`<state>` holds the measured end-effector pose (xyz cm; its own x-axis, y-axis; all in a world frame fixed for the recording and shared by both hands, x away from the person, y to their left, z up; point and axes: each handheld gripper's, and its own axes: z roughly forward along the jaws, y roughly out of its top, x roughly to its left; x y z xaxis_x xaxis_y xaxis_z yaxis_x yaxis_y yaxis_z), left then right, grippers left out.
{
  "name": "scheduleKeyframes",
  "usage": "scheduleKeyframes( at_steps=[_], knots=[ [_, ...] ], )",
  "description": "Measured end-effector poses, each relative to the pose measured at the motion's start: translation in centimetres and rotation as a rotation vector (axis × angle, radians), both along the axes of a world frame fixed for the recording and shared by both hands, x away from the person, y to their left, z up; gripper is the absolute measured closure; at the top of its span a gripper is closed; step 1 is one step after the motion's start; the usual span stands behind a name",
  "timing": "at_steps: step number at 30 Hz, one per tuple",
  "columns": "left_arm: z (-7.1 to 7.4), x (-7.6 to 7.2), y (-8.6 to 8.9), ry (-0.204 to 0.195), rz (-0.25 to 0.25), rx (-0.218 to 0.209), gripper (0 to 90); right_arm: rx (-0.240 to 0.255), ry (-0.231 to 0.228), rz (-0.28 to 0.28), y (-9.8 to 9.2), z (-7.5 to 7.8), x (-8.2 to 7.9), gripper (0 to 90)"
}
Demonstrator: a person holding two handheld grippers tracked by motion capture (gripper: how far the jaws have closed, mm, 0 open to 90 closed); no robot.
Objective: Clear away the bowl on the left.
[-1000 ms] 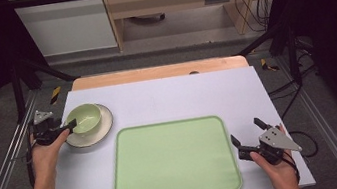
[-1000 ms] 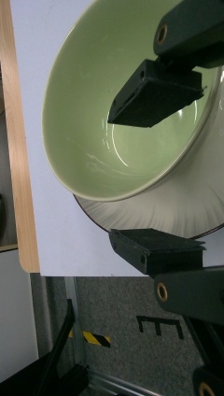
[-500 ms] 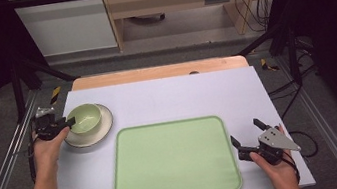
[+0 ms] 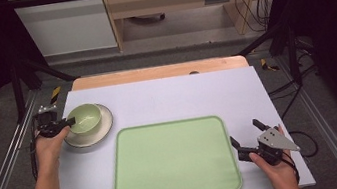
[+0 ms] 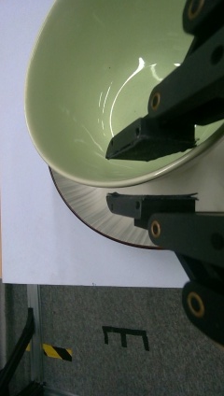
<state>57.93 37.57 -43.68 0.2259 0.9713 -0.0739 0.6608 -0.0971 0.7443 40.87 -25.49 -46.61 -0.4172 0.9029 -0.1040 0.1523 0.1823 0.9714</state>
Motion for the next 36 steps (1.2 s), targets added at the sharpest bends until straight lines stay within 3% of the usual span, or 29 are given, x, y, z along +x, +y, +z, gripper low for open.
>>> scheduleKeyframes(
  at_steps=[14, 16, 18, 21, 31, 36],
  knots=[
    [-0.4, 0.5, 0.0, 0.023, 0.003, -0.003, 79.4, 0.001, 0.007, 0.003, 0.0, -0.1, 0.0, 5.0],
    [-0.5, 0.5, 0.0, 0.020, 0.005, -0.013, 81.2, -0.001, 0.008, 0.002, 0.0, 0.0, 0.0, 5.2],
    [-0.5, 0.4, 0.3, 0.013, -0.003, -0.068, 82.4, -0.001, 0.009, 0.003, -0.1, -0.1, 0.0, 5.5],
    [-0.4, 0.2, 0.4, 0.001, -0.003, -0.098, 83.2, 0.002, 0.008, 0.001, -0.2, 0.0, 0.0, 5.8],
    [0.1, -0.6, 0.5, -0.019, 0.015, -0.088, 83.1, 0.004, 0.000, 0.010, 0.0, 0.1, 0.0, 5.9],
    [0.7, -1.3, -0.2, -0.037, 0.000, -0.134, 83.2, 0.004, -0.005, 0.013, -0.2, 0.2, 0.2, 5.8]
  ],
)
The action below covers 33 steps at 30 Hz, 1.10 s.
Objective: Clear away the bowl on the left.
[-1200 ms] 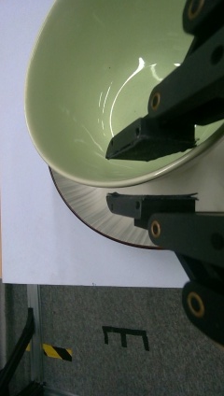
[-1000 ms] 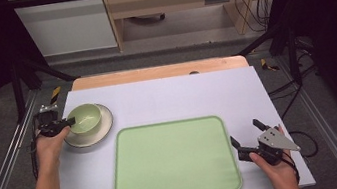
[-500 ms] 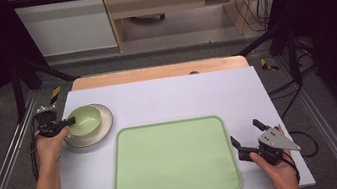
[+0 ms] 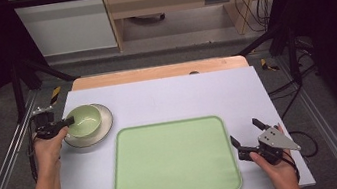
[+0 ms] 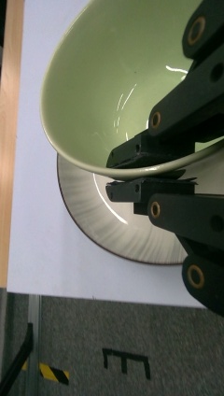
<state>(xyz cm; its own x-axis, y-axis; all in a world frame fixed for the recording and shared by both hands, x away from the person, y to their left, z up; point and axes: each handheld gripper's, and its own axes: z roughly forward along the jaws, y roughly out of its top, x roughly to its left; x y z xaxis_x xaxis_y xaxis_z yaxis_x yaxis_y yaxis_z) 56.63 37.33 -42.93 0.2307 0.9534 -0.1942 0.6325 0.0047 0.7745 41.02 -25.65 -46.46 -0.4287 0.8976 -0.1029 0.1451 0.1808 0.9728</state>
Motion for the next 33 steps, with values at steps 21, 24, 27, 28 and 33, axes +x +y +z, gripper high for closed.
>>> scheduleKeyframes(
  at_steps=[21, 24, 27, 28, 33],
  knots=[
    [2.3, -2.8, -2.5, -0.054, -0.045, -0.093, 83.2, 0.019, -0.014, 0.026, -0.2, -0.1, -0.3, 3.3],
    [2.1, -2.5, -2.7, -0.051, -0.047, -0.084, 83.2, 0.014, -0.011, 0.033, 0.1, -0.2, -0.1, 3.3],
    [1.9, -2.3, -2.9, -0.047, -0.054, -0.077, 83.2, 0.014, -0.009, 0.041, 0.3, -0.2, 0.0, 3.4],
    [1.9, -2.3, -2.9, -0.046, -0.054, -0.074, 83.2, 0.016, -0.003, 0.042, 0.4, -0.2, 0.0, 3.4],
    [1.9, -2.2, -3.1, -0.053, -0.052, -0.079, 83.2, 0.031, 0.000, 0.041, 0.4, -0.2, -0.2, 2.8]
  ],
)
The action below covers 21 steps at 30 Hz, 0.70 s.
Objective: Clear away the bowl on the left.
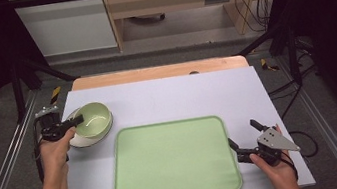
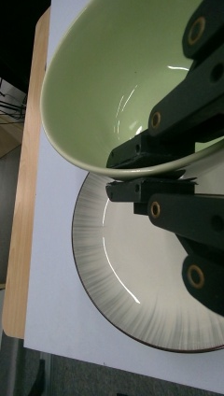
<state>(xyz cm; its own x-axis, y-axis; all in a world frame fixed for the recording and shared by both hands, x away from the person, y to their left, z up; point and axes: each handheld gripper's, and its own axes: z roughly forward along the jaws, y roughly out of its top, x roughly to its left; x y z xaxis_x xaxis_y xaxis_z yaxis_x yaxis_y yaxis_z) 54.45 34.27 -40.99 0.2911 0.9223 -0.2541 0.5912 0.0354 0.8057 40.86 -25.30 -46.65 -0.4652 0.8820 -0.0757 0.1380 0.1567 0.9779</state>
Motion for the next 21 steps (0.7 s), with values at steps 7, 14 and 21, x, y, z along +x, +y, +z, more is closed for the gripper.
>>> scheduleKeyframes(
  at_steps=[7, 14, 21],
  knots=[
    [0.1, -0.2, -0.3, -0.002, -0.010, -0.006, 83.1, 0.004, -0.002, -0.009, 0.1, 0.0, 0.2, 3.0],
    [0.5, -0.3, -1.0, -0.017, -0.025, -0.005, 83.1, 0.004, 0.003, -0.006, 0.3, 0.1, -0.1, 2.2],
    [0.6, -0.8, -1.3, -0.026, -0.022, -0.005, 83.1, -0.006, -0.005, -0.049, 0.0, 0.0, 0.0, 2.3]
  ],
)
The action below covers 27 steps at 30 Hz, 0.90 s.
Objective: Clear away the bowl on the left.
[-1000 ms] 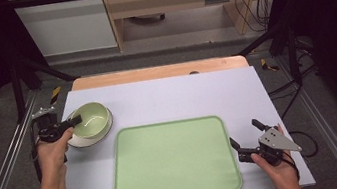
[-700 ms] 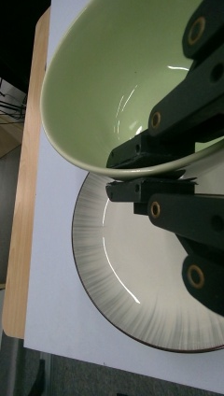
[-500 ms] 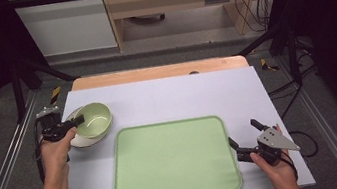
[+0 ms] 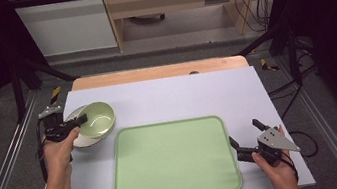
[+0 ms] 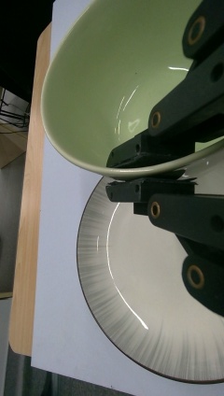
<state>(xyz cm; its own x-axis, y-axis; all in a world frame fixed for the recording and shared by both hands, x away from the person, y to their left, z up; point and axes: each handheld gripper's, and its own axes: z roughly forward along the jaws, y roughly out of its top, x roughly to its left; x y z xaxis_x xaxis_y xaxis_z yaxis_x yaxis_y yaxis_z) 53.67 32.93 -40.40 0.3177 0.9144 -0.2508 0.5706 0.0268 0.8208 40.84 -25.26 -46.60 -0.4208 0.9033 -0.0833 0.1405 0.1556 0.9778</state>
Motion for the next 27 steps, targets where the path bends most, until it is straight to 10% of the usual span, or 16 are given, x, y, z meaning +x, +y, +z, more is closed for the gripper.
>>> scheduleKeyframes(
  at_steps=[11, 27],
  knots=[
    [1.4, -1.6, -1.8, -0.035, -0.044, 0.001, 83.0, 0.047, -0.137, 0.044, -0.1, 0.9, -1.0, 3.1],
    [0.5, -3.6, -5.4, -0.008, -0.159, 0.028, 83.0, 0.053, -0.127, 0.054, 0.0, 0.9, -0.8, 3.5]
  ],
)
